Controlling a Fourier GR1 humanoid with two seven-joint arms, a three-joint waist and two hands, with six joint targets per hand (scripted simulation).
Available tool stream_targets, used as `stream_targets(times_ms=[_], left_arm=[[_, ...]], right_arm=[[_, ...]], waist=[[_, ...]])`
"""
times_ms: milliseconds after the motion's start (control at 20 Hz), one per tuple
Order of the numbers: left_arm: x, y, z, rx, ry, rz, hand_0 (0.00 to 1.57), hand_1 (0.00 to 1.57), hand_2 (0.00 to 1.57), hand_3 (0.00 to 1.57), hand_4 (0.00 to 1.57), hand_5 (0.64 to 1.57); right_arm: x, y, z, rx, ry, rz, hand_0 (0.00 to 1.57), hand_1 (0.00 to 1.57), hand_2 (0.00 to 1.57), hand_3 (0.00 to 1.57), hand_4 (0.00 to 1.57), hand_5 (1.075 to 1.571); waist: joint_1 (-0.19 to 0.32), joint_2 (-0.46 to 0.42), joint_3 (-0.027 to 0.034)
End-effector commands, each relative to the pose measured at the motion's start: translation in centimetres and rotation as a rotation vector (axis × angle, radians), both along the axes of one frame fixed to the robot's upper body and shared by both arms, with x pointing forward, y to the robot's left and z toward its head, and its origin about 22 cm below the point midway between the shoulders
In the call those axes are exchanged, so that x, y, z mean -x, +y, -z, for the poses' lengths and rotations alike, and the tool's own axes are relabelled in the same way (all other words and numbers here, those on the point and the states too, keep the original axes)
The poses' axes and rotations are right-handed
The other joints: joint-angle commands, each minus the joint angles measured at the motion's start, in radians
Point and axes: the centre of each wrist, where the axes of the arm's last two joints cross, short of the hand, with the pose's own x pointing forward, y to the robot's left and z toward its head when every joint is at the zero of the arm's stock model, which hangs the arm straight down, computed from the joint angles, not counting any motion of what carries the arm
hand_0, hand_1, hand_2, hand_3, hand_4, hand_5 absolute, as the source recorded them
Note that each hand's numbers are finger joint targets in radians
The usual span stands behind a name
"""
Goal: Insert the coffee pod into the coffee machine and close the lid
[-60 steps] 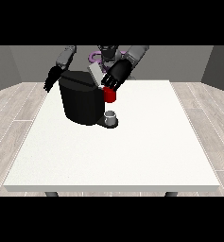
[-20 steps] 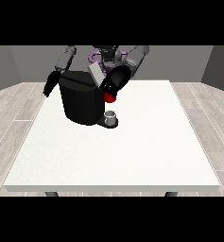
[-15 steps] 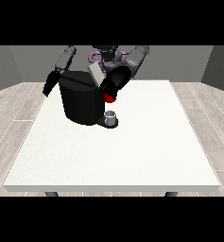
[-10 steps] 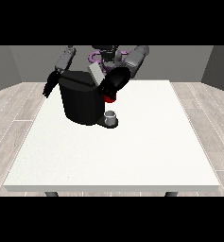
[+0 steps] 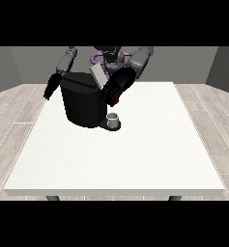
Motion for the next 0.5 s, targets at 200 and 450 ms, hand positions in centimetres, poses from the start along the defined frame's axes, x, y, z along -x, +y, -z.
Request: stream_targets(times_ms=[200,450], left_arm=[[-0.2,0.9,2.4,0.010,0.081,-0.019,0.00,0.00,0.22,0.15,0.00,1.571],[-0.6,-3.9,8.4,0.060,0.244,0.053,0.00,0.00,0.00,0.00,0.00,1.571]], right_arm=[[-0.1,-1.9,1.3,-0.044,0.083,0.041,0.00,0.00,0.00,0.00,0.09,1.571],[1.6,-4.9,6.7,-0.063,0.212,0.154,0.00,0.00,0.00,0.00,0.00,1.571]], waist=[[0.078,-0.076,-0.0037],[0.182,-0.218,-0.0034]])
